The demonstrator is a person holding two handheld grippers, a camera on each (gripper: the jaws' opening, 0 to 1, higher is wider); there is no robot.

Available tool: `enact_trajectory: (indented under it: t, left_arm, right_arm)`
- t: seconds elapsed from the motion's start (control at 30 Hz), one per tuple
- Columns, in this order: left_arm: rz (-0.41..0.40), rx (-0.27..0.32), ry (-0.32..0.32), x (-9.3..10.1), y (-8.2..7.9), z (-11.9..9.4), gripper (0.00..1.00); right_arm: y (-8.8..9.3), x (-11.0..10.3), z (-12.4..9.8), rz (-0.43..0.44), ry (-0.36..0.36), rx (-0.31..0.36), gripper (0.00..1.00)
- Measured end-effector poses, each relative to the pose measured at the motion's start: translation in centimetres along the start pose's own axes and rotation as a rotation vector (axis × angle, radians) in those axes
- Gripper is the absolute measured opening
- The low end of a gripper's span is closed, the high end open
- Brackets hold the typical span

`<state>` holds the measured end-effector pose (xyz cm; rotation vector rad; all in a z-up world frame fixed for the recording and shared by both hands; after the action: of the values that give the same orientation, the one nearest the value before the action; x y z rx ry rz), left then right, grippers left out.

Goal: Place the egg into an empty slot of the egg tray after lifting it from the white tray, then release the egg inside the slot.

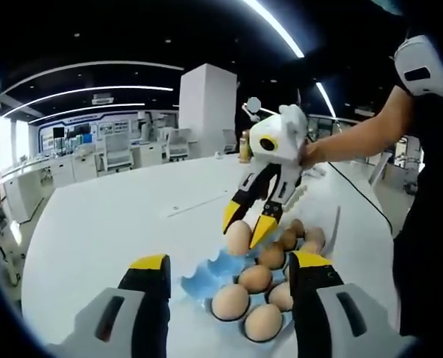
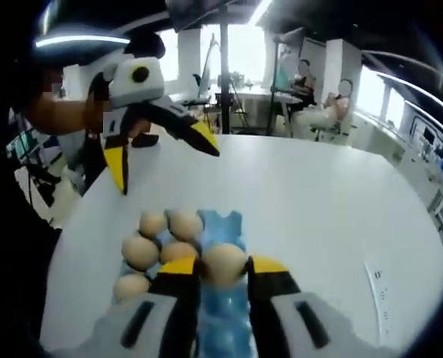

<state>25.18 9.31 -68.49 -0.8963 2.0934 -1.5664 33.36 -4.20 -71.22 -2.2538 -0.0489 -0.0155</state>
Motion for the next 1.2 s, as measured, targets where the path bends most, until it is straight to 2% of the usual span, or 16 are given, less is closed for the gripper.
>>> enact_trajectory:
  t: [1.2]
  left_arm:
    - [-0.006, -0.004, -0.012, -0.4, 0.3, -0.5, 0.65]
  right_arm:
    - [-2.7, -0.2, 5.0, -0.027, -0.035, 0.041, 0.25]
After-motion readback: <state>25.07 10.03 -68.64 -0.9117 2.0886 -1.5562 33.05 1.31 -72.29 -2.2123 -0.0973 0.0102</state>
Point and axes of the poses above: the point that each gripper's makers call its tool centre point, and the gripper's own axes: z roughly forward along the fingers, x roughly to its right, y roughly out of its underside, the point moved 6 cm from there along -z, roughly backward along the fingers, and after that the axes turned 2 degrees about y, right-handed, at the moved point
